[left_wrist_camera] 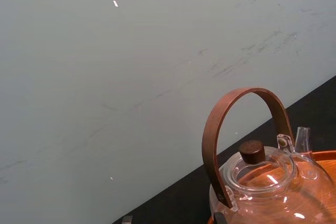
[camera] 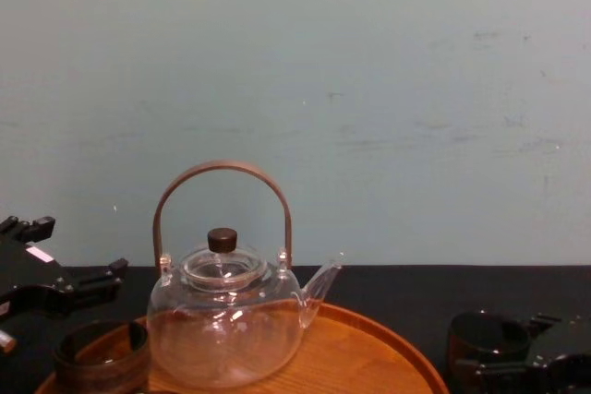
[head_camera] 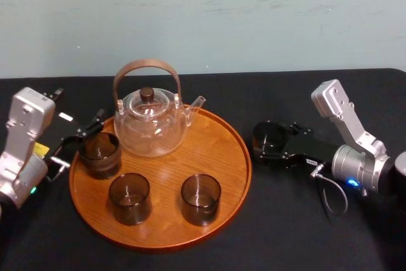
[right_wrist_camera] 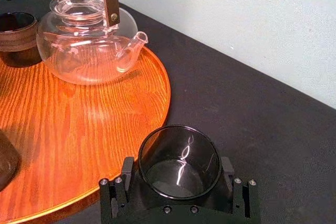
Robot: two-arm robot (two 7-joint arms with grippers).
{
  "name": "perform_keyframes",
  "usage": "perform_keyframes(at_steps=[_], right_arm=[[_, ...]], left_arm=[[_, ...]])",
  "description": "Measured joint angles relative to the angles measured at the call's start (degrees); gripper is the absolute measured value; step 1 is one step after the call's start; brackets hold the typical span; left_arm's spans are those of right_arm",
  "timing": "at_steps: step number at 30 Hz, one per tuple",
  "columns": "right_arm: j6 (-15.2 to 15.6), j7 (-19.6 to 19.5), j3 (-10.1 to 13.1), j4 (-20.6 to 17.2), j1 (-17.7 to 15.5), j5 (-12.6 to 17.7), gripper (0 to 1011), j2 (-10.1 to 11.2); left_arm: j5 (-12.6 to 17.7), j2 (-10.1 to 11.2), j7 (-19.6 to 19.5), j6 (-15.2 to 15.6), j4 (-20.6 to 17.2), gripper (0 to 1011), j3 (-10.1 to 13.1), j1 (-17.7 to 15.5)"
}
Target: Pick up the glass from the table and place it on the tray.
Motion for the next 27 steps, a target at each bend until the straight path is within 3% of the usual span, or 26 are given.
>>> perform_keyframes(at_steps=[24, 27], right_arm=[[0.03, -0.55, -0.68, 2.26, 1.45, -1.15, 1002, -1.22], [0.03, -0.54, -0.65, 2.24, 1.44, -1.07, 945, -1.21]], left_arm=[[0.0, 0.0, 0.0, 0.0, 0.0, 1001, 0.0, 0.0], [0.0, 0.0, 0.0, 0.0, 0.0, 1001, 0.0, 0.0]])
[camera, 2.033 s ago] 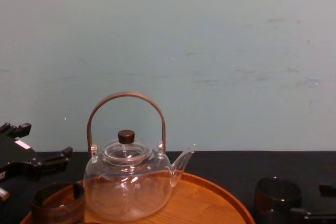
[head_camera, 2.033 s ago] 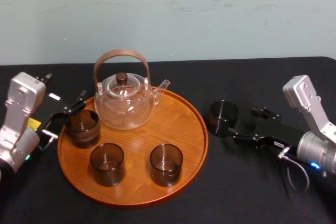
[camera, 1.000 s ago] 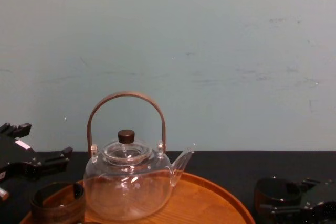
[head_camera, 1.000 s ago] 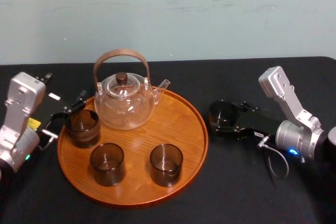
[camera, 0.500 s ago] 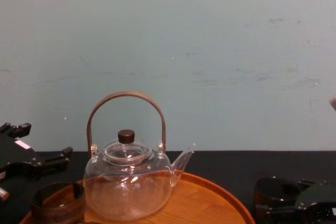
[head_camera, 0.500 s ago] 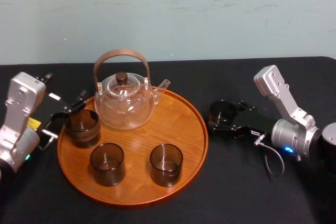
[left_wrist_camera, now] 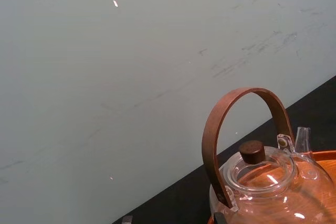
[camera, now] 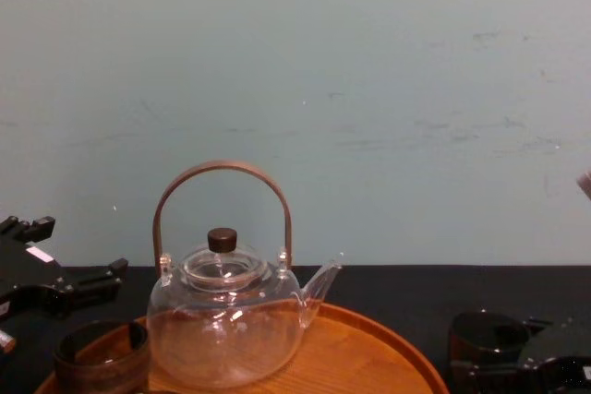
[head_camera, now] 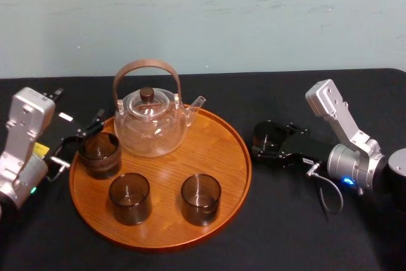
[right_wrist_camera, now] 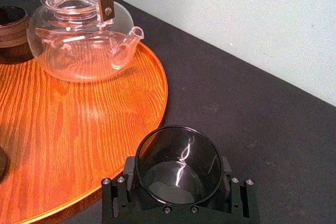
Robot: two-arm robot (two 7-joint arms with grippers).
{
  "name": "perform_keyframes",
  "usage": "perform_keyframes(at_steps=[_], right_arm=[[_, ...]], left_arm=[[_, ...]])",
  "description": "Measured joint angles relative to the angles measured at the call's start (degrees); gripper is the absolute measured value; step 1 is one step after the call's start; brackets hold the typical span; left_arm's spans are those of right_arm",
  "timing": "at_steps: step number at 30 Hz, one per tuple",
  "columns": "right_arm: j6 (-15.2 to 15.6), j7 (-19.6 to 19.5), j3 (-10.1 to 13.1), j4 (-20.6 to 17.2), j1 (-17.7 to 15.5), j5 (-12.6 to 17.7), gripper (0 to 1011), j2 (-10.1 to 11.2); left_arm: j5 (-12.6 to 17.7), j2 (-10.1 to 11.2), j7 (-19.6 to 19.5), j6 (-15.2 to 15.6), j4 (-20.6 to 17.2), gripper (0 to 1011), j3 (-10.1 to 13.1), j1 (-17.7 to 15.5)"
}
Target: Pick up the glass from the table and place it on the tray.
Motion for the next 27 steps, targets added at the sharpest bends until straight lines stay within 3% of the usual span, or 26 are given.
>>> perform_keyframes(at_steps=[20, 27], right_arm=[[0.0, 0.06, 0.1, -0.09, -0.07, 0.16, 908, 0.08], [0.07, 0.67, 1.23, -3.62, -1.34, 1.24, 908, 1.65]], left_arm=[[0.0, 0.0, 0.0, 0.0, 0.0, 1001, 0.0, 0.0], [0.0, 0.0, 0.0, 0.0, 0.0, 1001, 0.0, 0.0]])
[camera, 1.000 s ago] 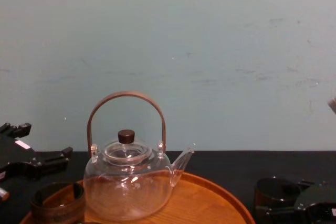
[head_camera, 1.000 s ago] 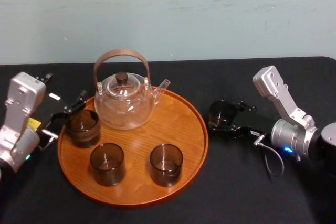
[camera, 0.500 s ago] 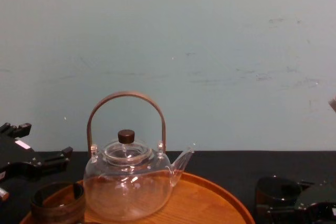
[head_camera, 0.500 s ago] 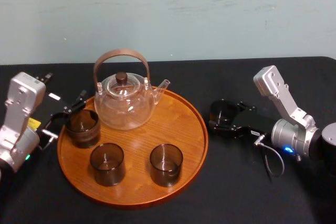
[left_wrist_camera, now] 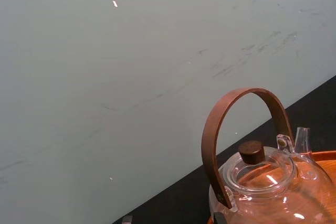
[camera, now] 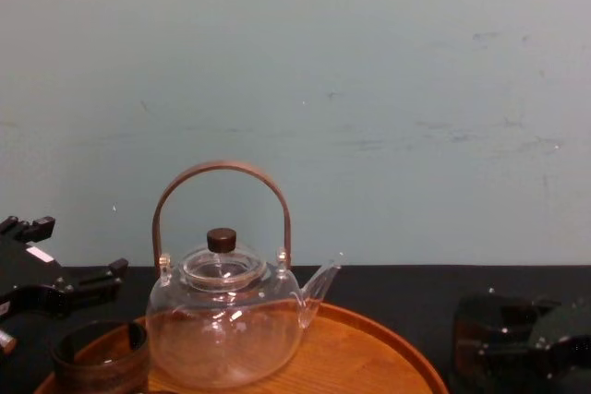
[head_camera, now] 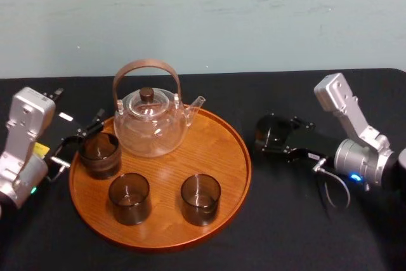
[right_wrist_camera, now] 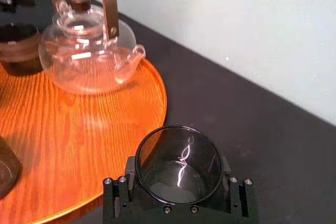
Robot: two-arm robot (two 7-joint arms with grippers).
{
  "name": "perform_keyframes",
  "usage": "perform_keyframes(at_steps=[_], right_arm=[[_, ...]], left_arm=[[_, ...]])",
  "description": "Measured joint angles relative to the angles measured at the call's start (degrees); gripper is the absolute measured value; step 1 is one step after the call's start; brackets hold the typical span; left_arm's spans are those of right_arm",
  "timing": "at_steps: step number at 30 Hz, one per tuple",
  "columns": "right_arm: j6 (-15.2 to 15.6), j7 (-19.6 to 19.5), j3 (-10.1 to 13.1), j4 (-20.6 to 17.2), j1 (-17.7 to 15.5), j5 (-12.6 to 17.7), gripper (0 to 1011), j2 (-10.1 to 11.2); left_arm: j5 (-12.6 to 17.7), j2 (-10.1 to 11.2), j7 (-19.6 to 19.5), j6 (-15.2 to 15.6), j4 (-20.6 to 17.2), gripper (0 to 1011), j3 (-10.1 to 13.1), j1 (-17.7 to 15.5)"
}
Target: Pick up the glass from the table and place it on the tray.
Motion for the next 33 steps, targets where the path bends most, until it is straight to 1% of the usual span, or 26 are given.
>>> perform_keyframes(at_steps=[8, 12, 19, 25, 27, 28, 31, 33], right_arm=[[0.0, -0.35, 1.35, -5.0, -0.59, 1.06, 908, 1.48], [-0.2, -0.16, 1.34, -6.14, -0.34, 1.22, 908, 1.7], [-0.65, 0.81, 0.05, -7.17, 0.86, 1.21, 908, 1.26], [-1.39, 2.27, -1.68, -7.73, 1.98, 1.62, 908, 0.32], [-1.52, 2.8, -2.67, -7.61, 2.55, 1.79, 908, -0.23], [-1.52, 2.8, -2.67, -7.61, 2.55, 1.79, 908, -0.23], [-1.63, 3.41, -4.13, -6.53, 3.48, 1.69, 907, -0.96], [-1.69, 3.6, -4.64, -6.1, 3.82, 1.59, 908, -1.22]], left_arm=[[0.0, 0.0, 0.0, 0.0, 0.0, 1001, 0.0, 0.0], [0.0, 0.0, 0.0, 0.0, 0.0, 1001, 0.0, 0.0], [0.0, 0.0, 0.0, 0.0, 0.0, 1001, 0.0, 0.0], [0.0, 0.0, 0.0, 0.0, 0.0, 1001, 0.0, 0.0], [0.0, 0.0, 0.0, 0.0, 0.0, 1001, 0.0, 0.0], [0.0, 0.0, 0.0, 0.0, 0.0, 1001, 0.0, 0.0], [0.0, 0.0, 0.0, 0.0, 0.0, 1001, 0.0, 0.0], [0.0, 0.0, 0.0, 0.0, 0.0, 1001, 0.0, 0.0]])
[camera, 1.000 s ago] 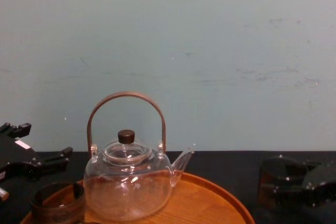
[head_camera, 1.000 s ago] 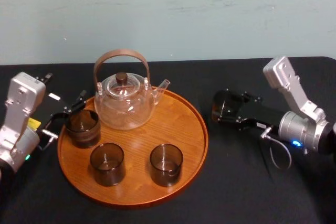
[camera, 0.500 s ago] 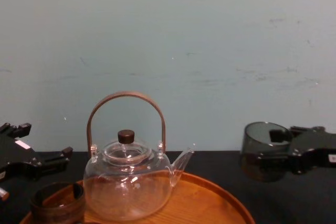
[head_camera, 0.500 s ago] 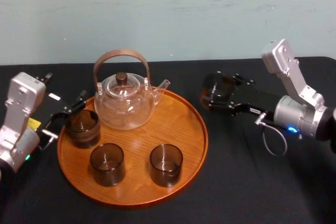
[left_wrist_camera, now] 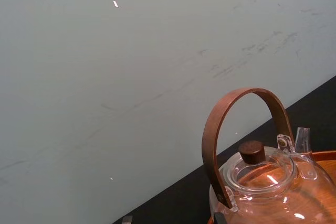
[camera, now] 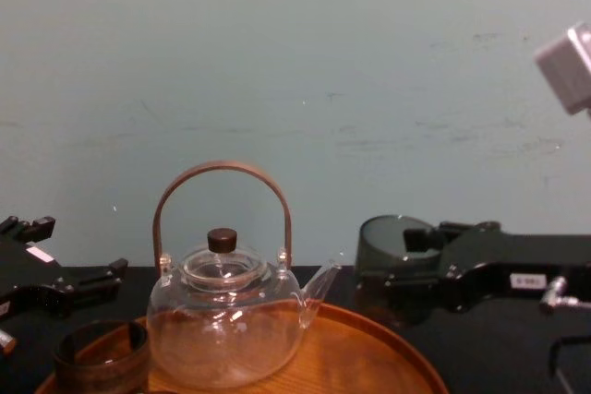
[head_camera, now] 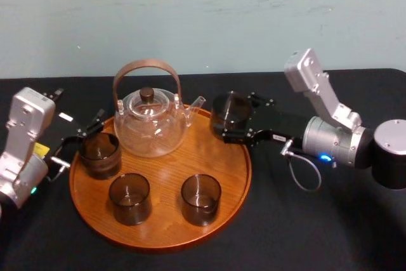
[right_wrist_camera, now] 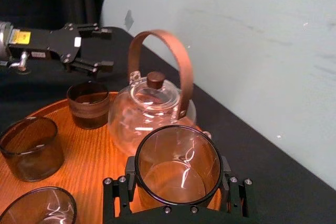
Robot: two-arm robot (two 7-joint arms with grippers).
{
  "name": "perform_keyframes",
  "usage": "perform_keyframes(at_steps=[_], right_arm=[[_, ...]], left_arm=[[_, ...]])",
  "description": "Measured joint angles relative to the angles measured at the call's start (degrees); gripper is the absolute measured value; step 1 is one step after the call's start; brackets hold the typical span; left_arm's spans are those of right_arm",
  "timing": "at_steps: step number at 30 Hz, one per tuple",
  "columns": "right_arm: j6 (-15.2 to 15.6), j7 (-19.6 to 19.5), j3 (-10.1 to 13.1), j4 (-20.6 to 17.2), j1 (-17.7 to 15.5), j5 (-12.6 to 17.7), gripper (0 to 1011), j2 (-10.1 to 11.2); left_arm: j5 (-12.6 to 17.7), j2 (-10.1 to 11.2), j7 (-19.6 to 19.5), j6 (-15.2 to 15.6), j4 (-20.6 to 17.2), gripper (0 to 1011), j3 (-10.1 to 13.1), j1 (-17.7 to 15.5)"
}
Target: Pick up the glass from the table and place it on the tray.
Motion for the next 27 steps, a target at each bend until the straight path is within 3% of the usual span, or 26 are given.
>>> perform_keyframes(at_steps=[10, 27], right_arm=[[-1.47, 0.93, -2.99, 5.21, 1.76, -1.08, 908, -2.18], [-3.88, 2.07, -5.14, 12.55, 3.35, -2.6, 908, -4.77]], left_arm=[[0.0, 0.0, 0.0, 0.0, 0.0, 1001, 0.0, 0.0], [0.0, 0.0, 0.0, 0.0, 0.0, 1001, 0.0, 0.0]])
